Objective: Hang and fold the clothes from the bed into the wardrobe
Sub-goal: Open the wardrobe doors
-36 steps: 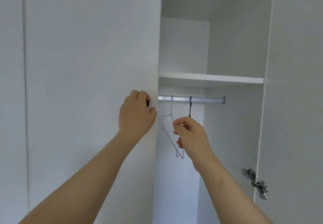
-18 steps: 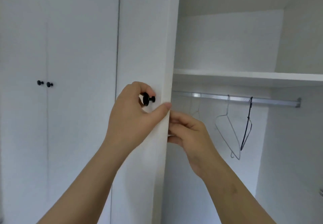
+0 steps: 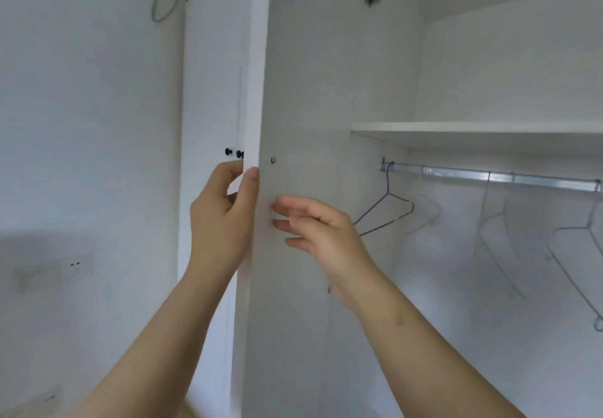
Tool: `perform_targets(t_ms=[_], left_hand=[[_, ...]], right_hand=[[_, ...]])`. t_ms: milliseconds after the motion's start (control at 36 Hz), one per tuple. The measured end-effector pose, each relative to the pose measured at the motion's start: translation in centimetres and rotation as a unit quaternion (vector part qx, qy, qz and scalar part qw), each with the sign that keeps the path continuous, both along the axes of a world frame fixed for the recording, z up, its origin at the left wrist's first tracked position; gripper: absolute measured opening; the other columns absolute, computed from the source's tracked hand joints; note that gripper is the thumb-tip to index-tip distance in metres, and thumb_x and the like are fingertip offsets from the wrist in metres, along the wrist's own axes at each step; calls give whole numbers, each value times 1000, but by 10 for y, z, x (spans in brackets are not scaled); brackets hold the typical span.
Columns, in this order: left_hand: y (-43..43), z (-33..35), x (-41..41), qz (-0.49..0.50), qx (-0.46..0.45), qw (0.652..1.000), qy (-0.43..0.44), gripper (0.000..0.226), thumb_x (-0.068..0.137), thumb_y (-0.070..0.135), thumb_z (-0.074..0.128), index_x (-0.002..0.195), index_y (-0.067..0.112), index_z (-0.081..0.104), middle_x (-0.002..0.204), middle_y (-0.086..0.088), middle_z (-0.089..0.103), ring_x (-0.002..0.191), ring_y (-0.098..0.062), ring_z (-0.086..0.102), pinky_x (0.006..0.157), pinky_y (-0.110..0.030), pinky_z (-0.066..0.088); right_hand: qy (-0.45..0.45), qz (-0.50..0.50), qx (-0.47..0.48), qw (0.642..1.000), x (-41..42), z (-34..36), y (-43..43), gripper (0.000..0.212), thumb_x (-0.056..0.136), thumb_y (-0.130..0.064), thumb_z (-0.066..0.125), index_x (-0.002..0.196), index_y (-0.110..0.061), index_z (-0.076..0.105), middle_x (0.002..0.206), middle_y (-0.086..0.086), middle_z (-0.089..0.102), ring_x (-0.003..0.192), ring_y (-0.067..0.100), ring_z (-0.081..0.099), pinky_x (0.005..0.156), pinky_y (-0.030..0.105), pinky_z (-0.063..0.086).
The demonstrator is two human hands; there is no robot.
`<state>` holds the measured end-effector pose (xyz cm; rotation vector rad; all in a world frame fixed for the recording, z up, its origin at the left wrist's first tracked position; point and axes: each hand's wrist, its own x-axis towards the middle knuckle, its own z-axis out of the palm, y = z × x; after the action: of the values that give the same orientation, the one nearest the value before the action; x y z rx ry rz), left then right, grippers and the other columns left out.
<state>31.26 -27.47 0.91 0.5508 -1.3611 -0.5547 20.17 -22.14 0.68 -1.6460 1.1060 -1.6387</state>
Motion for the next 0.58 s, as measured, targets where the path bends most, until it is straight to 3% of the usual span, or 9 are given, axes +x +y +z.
perform_targets(t_ms=[56, 167, 222, 278, 389, 472, 528, 583], left_hand=[[-5, -5, 8, 20, 15, 1000, 1, 17, 95, 29, 49, 83, 39, 55, 74, 27, 61, 64, 15, 54, 59, -3, 40], [-17, -13, 24, 75, 41, 996, -13, 18, 95, 29, 49, 83, 40, 55, 69, 17, 60, 58, 1, 52, 54, -9, 39], [-25, -17, 31, 108, 40, 993, -30, 16, 95, 24, 46, 86, 26, 59, 72, 10, 58, 60, -3, 52, 54, -11, 38], [-32, -20, 37, 147, 41, 987, -50, 17, 95, 19, 44, 93, 12, 59, 79, -9, 60, 67, -18, 52, 55, -18, 35], [-41, -29, 40, 173, 75, 980, -59, 34, 92, 12, 41, 123, 18, 55, 103, -1, 64, 89, -22, 59, 74, -29, 44], [-40, -38, 36, 177, 77, 978, -75, 46, 89, 10, 46, 135, 16, 45, 129, -3, 55, 116, -25, 52, 97, -39, 43], [-36, -43, 30, 187, 85, 975, -88, 53, 91, 12, 48, 142, 16, 36, 147, 1, 38, 133, -18, 37, 106, -32, 32], [-32, -46, 23, 205, 92, 968, -108, 55, 92, 14, 49, 144, 15, 32, 155, 2, 23, 141, -12, 23, 106, -26, 26]], right_hand=[[0, 8, 10, 1000, 10, -3, -9, 34, 94, -1, 44, 98, -30, 62, 99, -15, 63, 94, 7, 63, 83, 21, 48], [-26, -9, 4, 1000, 25, -7, -20, 32, 92, 1, 45, 97, -25, 62, 97, -9, 64, 95, 13, 62, 81, 22, 48], [-45, -16, 0, 999, 27, -8, -23, 32, 91, 2, 44, 90, -25, 63, 93, -7, 65, 91, 14, 63, 78, 22, 48], [-49, -22, 0, 999, 28, -10, -24, 34, 91, 2, 44, 85, -26, 62, 90, -6, 65, 86, 13, 62, 75, 21, 47], [-60, -34, -6, 998, 25, -12, -25, 32, 91, 0, 47, 87, -28, 62, 89, -6, 65, 77, 10, 61, 72, 22, 46], [-78, -49, -14, 996, 19, -13, -23, 32, 91, -2, 48, 88, -31, 63, 89, -6, 66, 76, 12, 62, 72, 22, 46], [-84, -60, -15, 995, 14, -15, -21, 31, 91, -3, 49, 88, -31, 63, 89, -5, 66, 76, 12, 61, 71, 22, 46], [-82, -75, -14, 994, 7, -18, -17, 31, 91, -3, 48, 89, -31, 63, 89, -5, 66, 75, 12, 61, 70, 22, 46]])
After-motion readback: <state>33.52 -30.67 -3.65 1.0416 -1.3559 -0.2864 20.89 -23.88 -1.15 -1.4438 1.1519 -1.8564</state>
